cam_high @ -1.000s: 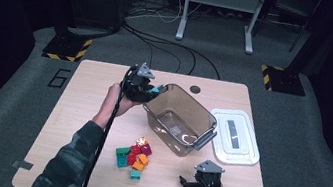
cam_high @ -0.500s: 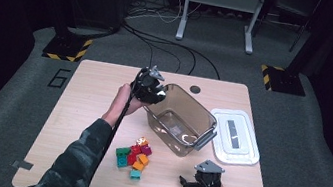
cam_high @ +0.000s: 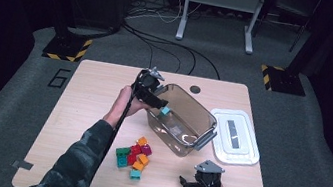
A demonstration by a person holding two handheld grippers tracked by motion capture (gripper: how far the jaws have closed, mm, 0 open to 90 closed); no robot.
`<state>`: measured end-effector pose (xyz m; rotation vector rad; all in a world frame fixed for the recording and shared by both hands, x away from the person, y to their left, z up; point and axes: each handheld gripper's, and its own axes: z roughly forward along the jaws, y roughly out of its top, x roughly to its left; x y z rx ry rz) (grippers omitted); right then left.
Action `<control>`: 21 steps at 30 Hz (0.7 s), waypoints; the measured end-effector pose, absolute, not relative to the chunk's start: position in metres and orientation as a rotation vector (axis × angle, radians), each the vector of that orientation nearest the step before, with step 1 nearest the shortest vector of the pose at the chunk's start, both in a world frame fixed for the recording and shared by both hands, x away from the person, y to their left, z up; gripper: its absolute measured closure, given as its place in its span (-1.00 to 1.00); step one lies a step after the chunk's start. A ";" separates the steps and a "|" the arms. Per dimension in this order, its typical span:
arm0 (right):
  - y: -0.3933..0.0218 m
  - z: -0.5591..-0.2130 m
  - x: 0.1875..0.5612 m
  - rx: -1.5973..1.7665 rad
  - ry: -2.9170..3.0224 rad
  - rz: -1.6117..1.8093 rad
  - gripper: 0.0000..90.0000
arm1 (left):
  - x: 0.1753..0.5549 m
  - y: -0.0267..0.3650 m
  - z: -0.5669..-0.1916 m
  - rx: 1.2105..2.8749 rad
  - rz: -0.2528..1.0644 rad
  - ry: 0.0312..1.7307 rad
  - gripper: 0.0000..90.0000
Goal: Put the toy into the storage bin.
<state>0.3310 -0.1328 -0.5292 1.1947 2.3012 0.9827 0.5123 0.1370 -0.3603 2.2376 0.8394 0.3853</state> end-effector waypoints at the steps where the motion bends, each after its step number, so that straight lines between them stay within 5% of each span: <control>1: -0.133 -0.529 0.331 1.195 2.301 0.983 -0.90 | 0.510 0.139 -0.357 2.235 0.396 0.840 -0.57; 21: -0.133 -0.529 0.331 1.191 2.308 0.983 -0.90 | 0.449 0.191 -0.354 2.170 0.490 0.822 -0.80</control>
